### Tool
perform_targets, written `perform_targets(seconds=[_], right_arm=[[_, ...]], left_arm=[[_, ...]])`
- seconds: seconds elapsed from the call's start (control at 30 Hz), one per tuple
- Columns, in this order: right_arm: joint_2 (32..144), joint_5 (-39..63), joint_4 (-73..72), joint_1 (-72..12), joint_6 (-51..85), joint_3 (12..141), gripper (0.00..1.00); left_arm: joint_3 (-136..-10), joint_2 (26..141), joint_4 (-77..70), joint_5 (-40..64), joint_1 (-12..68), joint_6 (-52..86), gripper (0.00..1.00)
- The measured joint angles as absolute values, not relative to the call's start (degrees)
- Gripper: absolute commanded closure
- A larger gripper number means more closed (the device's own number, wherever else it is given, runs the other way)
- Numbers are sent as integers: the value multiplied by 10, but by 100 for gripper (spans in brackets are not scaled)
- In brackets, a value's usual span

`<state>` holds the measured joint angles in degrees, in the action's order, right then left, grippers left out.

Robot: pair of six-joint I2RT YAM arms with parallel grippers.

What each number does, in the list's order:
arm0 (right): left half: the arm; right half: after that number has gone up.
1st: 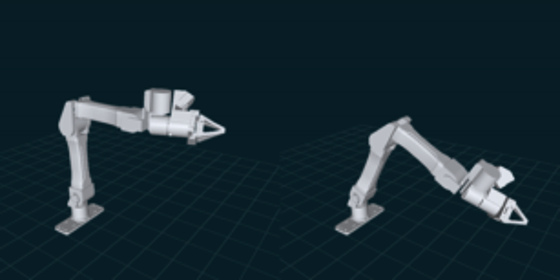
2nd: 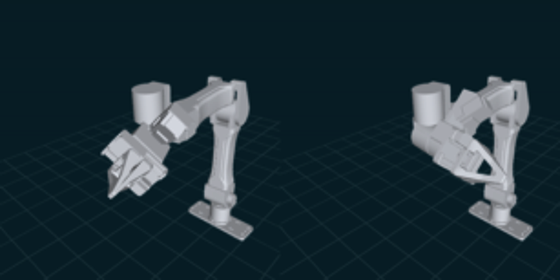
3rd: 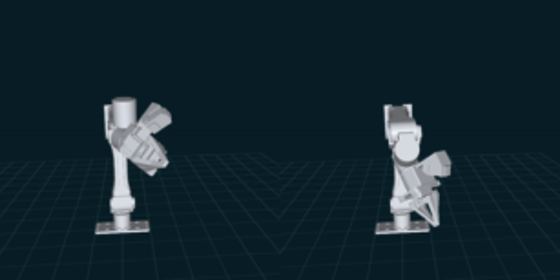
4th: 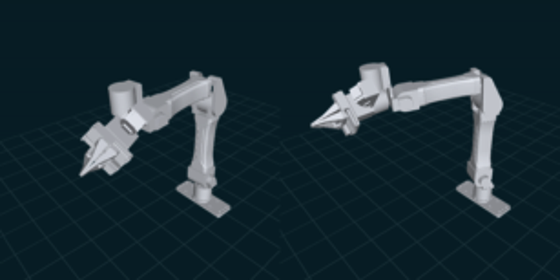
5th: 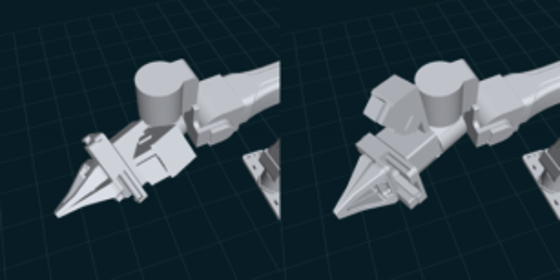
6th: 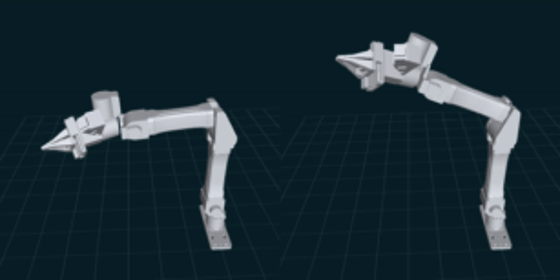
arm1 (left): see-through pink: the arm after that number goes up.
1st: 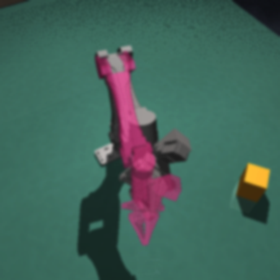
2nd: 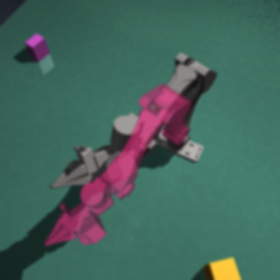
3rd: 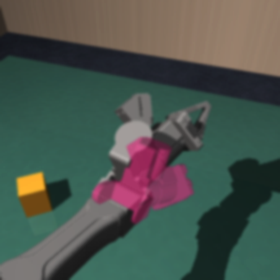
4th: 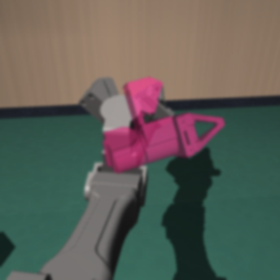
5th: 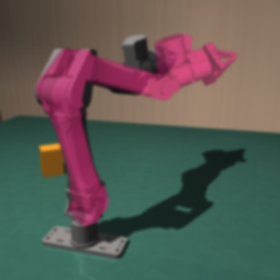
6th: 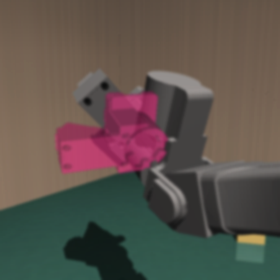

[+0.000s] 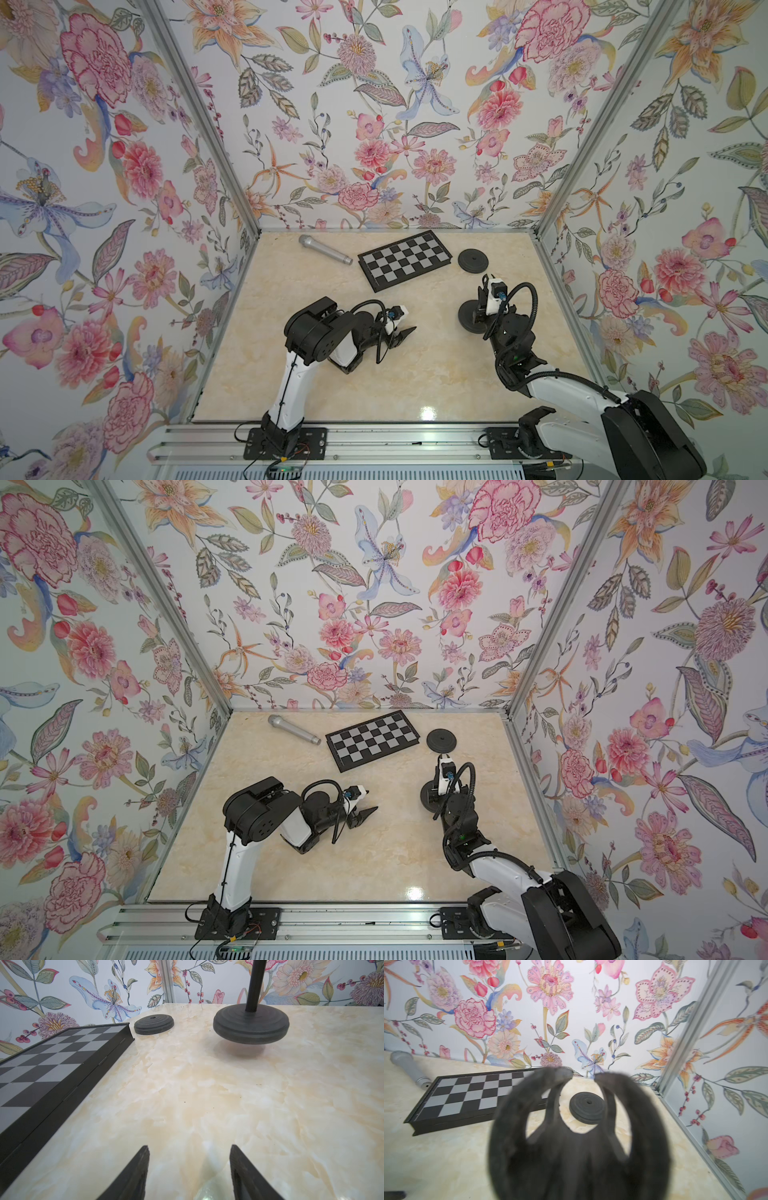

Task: Assemble a microphone stand
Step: Pick up the microphone stand at the center of the board, then place the microphone stand at the corner of the board.

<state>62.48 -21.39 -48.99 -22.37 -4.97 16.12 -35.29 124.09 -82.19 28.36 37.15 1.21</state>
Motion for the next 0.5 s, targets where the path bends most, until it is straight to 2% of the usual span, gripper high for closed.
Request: perform_targets(seconds=[0.17,0.3,0.5], right_arm=[[571,-205,-430,-93,-32,160,100],[564,-179,-426,-20,-21,152,100],[670,-129,-436,22,-12,194,100]], left_arm=[[-350,1206,-824,278,371,31,37],[-336,1193,-839,275,369,50,37],[-325,1188,-839,264,366,67,38]])
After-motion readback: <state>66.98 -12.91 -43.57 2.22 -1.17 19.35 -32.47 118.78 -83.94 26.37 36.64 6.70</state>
